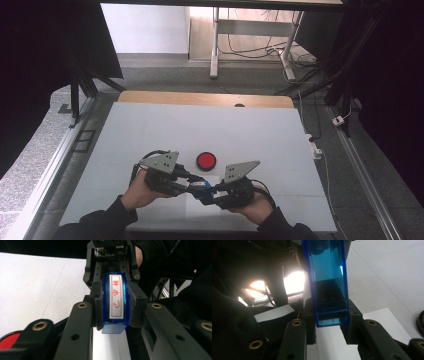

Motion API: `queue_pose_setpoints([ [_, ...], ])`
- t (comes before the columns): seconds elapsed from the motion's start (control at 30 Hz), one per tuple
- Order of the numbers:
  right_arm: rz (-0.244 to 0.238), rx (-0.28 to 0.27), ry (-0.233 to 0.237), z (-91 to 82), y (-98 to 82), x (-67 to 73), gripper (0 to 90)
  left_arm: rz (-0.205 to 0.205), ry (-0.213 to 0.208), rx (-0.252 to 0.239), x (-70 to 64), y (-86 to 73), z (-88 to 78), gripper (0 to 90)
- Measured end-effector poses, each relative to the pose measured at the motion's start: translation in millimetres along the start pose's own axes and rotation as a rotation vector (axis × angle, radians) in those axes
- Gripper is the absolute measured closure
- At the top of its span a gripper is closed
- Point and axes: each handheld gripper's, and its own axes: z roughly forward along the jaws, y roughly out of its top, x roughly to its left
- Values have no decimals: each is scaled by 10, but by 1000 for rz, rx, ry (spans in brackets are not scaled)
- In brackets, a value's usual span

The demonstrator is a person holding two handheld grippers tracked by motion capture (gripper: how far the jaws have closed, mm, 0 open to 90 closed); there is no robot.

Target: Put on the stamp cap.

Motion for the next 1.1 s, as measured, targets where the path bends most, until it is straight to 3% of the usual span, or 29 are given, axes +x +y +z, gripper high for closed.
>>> queue_pose_setpoints([
  [0.5, -6, -58, 29, -42, 17, 6, 687, -41, -36, -73, 27, -28, -20, 701],
  [0.77, 7, -47, 18, -31, 4, -1, 682, -22, -13, -40, 16, -8, -10, 700],
  [1.1, 18, -42, -5, -28, -1, -2, 631, -30, 0, -33, 10, 8, -11, 699],
])
